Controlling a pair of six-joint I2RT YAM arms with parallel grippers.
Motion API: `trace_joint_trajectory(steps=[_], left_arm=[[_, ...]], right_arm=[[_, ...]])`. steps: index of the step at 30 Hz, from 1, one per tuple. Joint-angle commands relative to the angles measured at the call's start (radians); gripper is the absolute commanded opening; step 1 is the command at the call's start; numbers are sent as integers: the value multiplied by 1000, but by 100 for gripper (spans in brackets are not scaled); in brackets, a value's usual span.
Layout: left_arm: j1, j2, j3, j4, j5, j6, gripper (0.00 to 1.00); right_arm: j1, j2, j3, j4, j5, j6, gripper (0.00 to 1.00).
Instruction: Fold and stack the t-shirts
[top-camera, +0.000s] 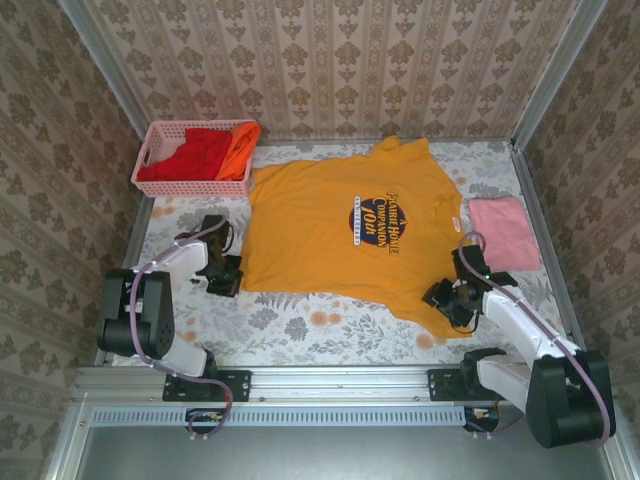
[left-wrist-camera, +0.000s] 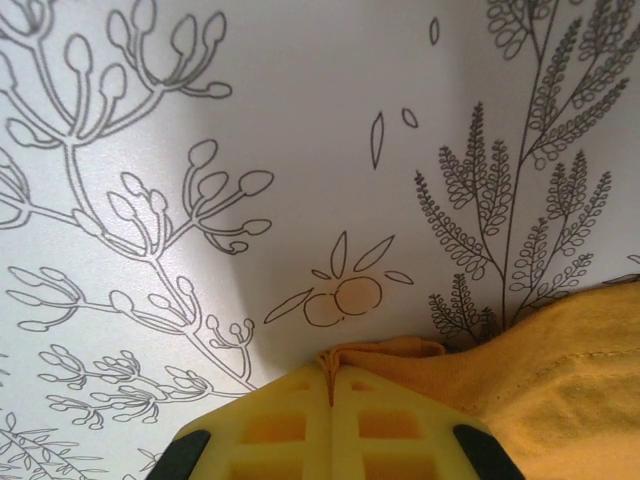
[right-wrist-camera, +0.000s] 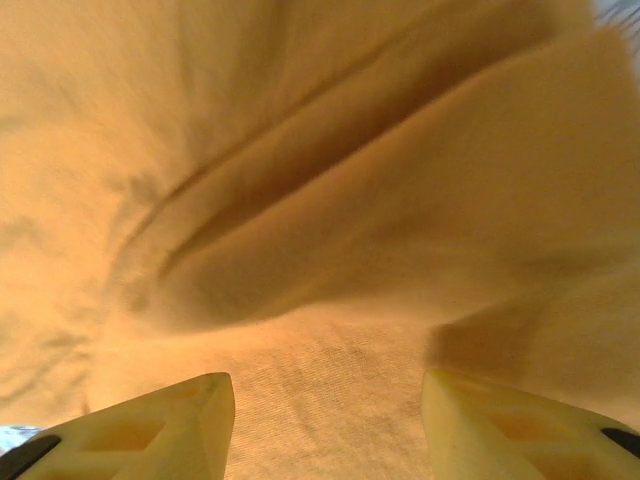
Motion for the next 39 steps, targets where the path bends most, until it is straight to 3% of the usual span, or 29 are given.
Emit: trace_joint_trajectory(steps=[1, 11, 15, 18, 23, 28, 39], left_arm=[[5, 41, -10, -6, -18, 5, 0], [10, 64, 9, -12, -7, 20, 0], [12, 79, 26, -15, -4, 31, 0], [16, 84, 34, -15, -1, 42, 0], [24, 77, 28, -21, 0, 59, 0], [28, 68, 11, -13, 8, 57, 0], [28, 27, -35, 8, 10, 40, 0]], right_arm=[[74, 43, -44, 69, -9, 92, 51], [396, -2, -98, 24, -9, 329, 52], [430, -82, -31, -76, 27, 316, 57], [412, -133, 40, -142, 83, 236, 61], [239, -137, 115, -245, 118, 102, 63], [89, -130, 114, -323, 152, 82, 56], [45, 13, 51, -174, 129, 101, 47]])
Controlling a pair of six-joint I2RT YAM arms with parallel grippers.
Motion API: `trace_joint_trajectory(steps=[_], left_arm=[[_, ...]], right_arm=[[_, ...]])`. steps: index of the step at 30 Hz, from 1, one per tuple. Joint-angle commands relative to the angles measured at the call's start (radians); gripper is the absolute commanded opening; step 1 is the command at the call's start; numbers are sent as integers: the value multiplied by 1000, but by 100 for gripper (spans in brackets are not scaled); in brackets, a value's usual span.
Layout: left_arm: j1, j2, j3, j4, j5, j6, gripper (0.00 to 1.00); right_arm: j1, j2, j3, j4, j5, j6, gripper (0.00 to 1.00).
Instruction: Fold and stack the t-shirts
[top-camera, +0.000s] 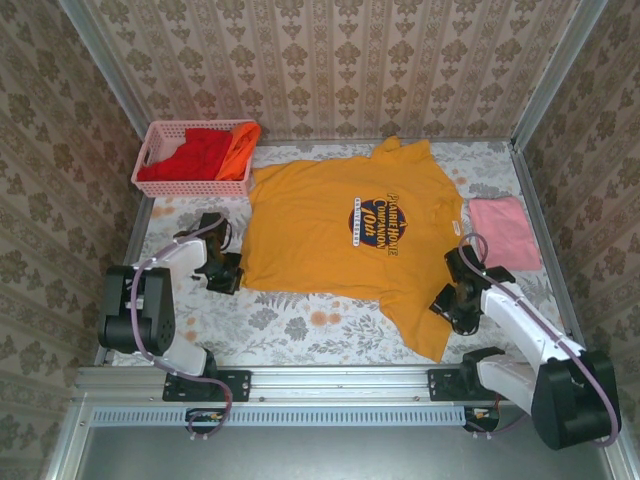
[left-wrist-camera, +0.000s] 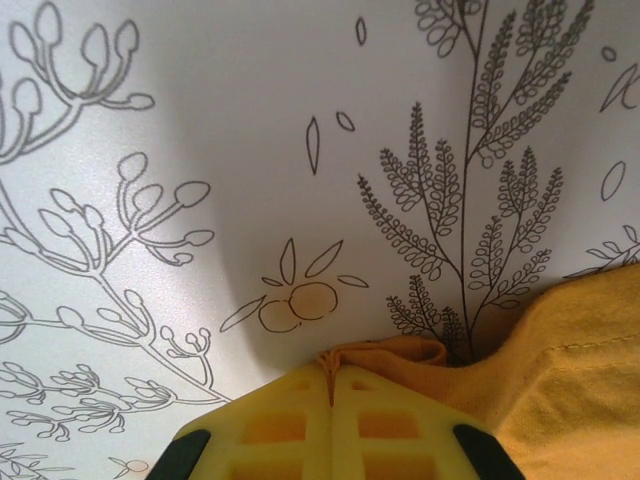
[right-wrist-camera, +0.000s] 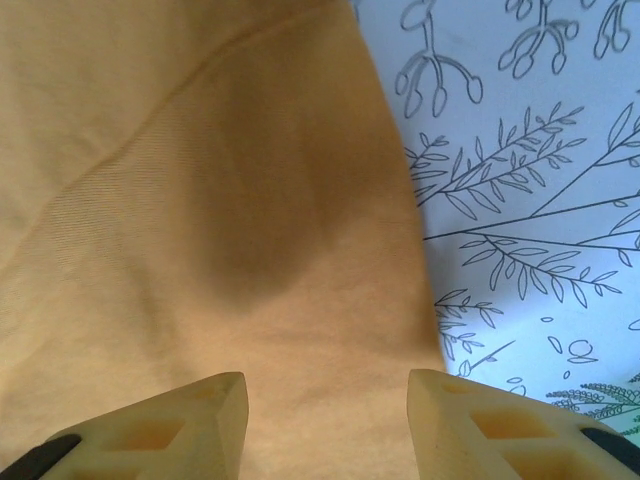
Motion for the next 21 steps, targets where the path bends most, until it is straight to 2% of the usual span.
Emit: trace_joint_trajectory(steps=[1, 16, 19, 20, 21], left_arm=[[9, 8, -44, -13, -24, -8, 0], [7, 17, -42, -2, -23, -14, 0], [8, 20, -42, 2, -23, -16, 0], [8, 19, -43, 1, -23, -16, 0], [8, 19, -41, 2, -22, -17, 0]], right_arm=[[-4, 31, -12, 35, -5, -7, 46], [-7, 172, 13, 76, 30, -57, 50], [-7, 220, 39, 60, 24, -83, 42], [-7, 230, 44, 56, 21, -90, 36], [-7, 237, 45, 55, 21, -96, 26]])
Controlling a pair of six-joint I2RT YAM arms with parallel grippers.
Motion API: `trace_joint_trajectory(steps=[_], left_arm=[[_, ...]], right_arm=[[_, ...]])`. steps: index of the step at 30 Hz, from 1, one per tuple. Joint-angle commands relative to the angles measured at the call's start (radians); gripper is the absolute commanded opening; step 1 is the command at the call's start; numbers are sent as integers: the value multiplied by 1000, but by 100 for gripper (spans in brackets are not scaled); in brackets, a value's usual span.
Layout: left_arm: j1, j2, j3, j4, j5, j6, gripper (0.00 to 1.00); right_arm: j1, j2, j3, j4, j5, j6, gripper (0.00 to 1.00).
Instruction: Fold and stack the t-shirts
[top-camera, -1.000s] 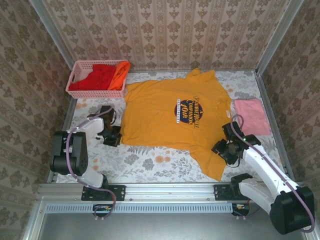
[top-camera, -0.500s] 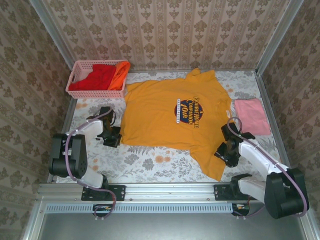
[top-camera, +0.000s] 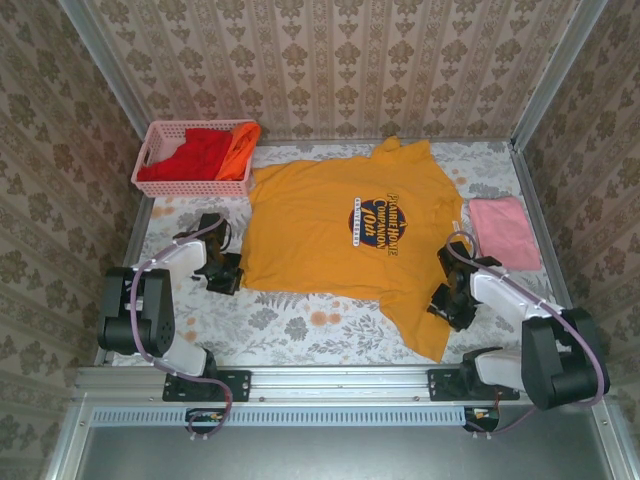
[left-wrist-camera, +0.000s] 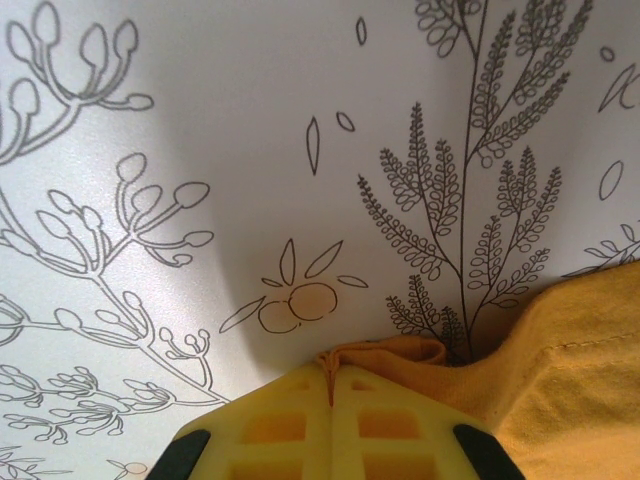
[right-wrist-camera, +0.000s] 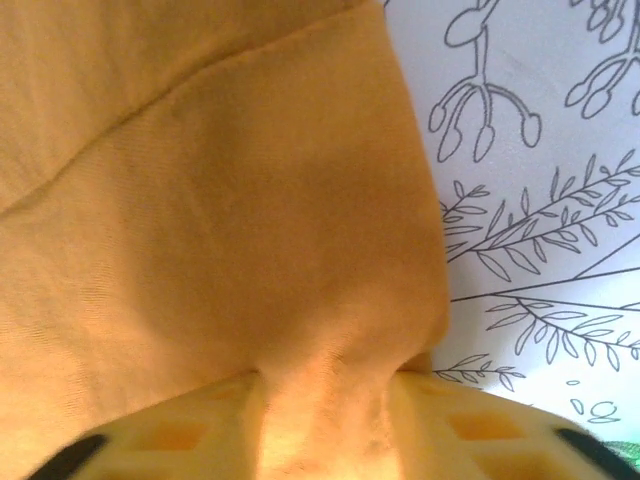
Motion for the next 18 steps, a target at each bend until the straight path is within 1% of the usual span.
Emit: trace_joint_trajectory(steps=[1, 2, 3, 8, 14, 18], left_arm=[[8, 27, -34, -8, -25, -17, 0], [8, 27, -35, -9, -25, -18, 0], [7, 27, -35, -9, -25, -17, 0], [7, 21, -37, -6, -19, -24, 0], [-8, -50, -27, -66, -52, -35, 0], [-20, -106, -38, -76, -61, -57, 0]], right_arm=[[-4, 34, 10, 3, 13, -34, 16], [-4, 32, 9, 2, 13, -33, 6], [-4, 26, 8, 1, 12, -31, 0], [-4, -41, 17, -48, 17, -9, 0], [-5, -178, 45, -212, 90, 94, 0], [-5, -285, 87, -304, 124, 144, 0]])
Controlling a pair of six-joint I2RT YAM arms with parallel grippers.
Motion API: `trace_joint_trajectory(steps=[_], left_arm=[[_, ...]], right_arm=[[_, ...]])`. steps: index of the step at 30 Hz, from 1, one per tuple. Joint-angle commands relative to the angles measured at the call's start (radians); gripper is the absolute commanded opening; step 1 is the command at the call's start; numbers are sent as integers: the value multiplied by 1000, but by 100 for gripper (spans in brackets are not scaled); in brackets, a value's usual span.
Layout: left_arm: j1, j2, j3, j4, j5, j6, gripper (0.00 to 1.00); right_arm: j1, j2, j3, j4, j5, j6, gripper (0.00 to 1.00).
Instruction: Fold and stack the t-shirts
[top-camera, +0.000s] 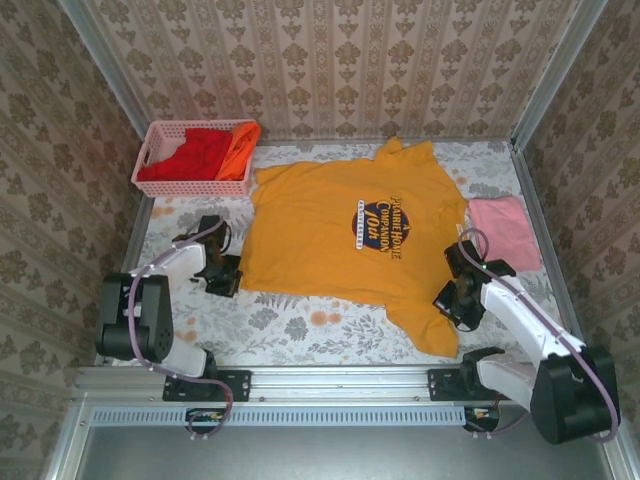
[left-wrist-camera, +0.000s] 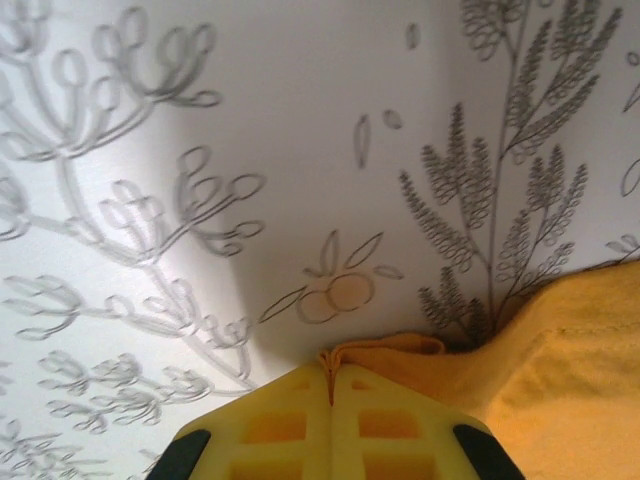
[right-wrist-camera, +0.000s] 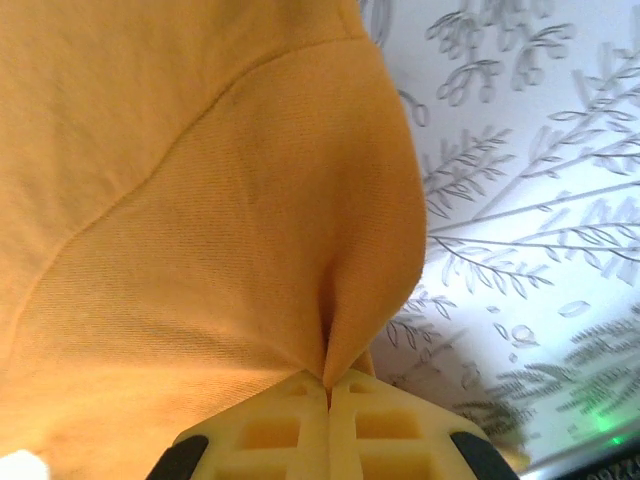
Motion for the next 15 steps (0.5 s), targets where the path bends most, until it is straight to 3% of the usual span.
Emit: trace_joint_trajectory(steps=[1, 7, 15], left_arm=[[-17, -53, 4, -73, -52, -39, 0], [-81, -65, 169, -247, -137, 16, 0], [-84, -72, 273, -294, -143, 29, 0]], right_arm=[[-4, -84, 66, -167, 84, 78, 0], [-3, -149, 236, -277, 151, 128, 0], [-5, 17, 519, -254, 254, 63, 0]])
